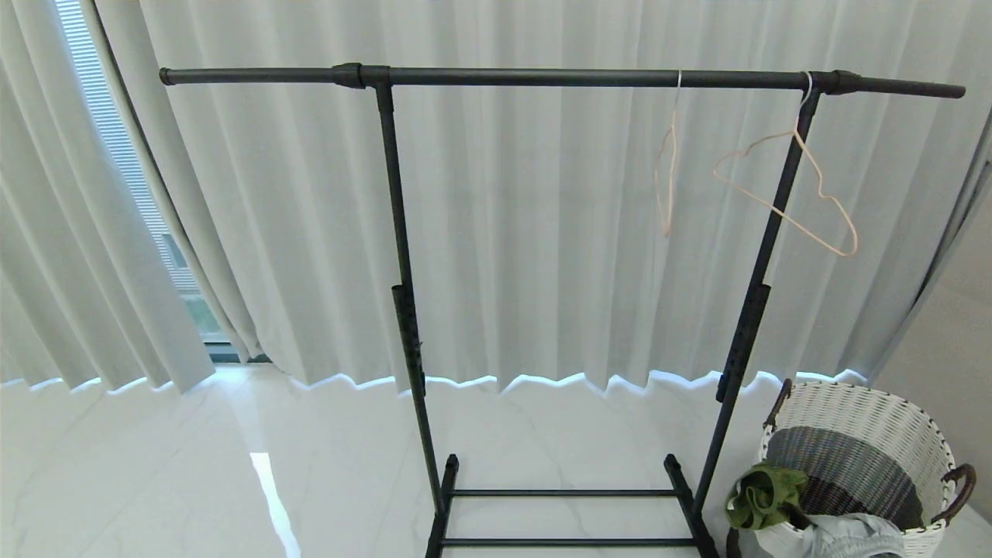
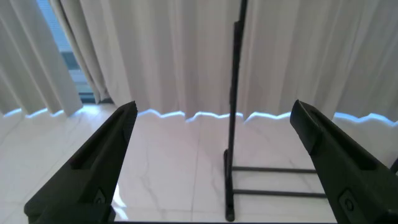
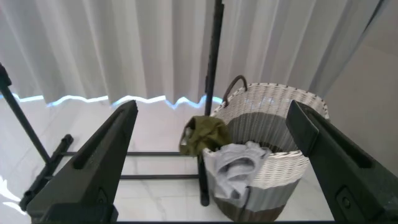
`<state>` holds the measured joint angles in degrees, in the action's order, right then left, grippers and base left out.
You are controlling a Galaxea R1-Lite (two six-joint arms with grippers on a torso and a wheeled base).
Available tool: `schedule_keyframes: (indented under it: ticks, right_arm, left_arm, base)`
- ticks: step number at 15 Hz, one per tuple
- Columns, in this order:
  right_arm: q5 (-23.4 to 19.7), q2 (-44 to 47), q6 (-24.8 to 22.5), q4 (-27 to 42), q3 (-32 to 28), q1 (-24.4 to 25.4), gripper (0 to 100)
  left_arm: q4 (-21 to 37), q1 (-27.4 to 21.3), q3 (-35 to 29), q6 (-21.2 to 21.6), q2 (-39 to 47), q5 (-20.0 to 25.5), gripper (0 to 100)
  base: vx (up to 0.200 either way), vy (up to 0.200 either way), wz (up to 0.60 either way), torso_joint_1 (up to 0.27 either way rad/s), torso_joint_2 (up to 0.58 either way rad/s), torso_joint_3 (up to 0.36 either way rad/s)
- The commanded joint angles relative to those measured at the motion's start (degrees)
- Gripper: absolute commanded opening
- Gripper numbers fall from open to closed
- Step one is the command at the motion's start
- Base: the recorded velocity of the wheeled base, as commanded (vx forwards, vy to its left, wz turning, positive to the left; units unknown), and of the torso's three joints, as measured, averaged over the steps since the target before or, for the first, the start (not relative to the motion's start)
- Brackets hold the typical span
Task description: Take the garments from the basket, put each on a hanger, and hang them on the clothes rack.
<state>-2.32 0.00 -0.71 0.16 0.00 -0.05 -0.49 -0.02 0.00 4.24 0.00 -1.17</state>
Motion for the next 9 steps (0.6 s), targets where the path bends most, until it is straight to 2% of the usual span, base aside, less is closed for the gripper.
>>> schedule_keyframes:
  ticks: [1, 8, 9]
  right_arm:
    - [-0.06, 0.00, 0.00, -0.07, 0.00, -0.13, 100]
    - [-0.06, 0.00, 0.00, -0.07, 0.00, -0.13, 100]
    - [-0.06, 0.00, 0.00, -0.07, 0.00, -0.13, 100]
  left_arm:
    - [0.05, -0.06, 0.00, -0.02, 0.09, -0.06, 100]
    - [0.05, -0.06, 0.00, 0.06, 0.09, -0.06, 100]
    - [-0.04, -0.06, 0.00, 0.06, 0.09, -0.06, 100]
  base:
    - [0.000, -0.200, 0.00, 0.002, 0.00, 0.007]
    - [0.000, -0.200, 0.00, 0.002, 0.00, 0.002]
    - [0.000, 0.000, 0.00, 0.000, 0.00, 0.000]
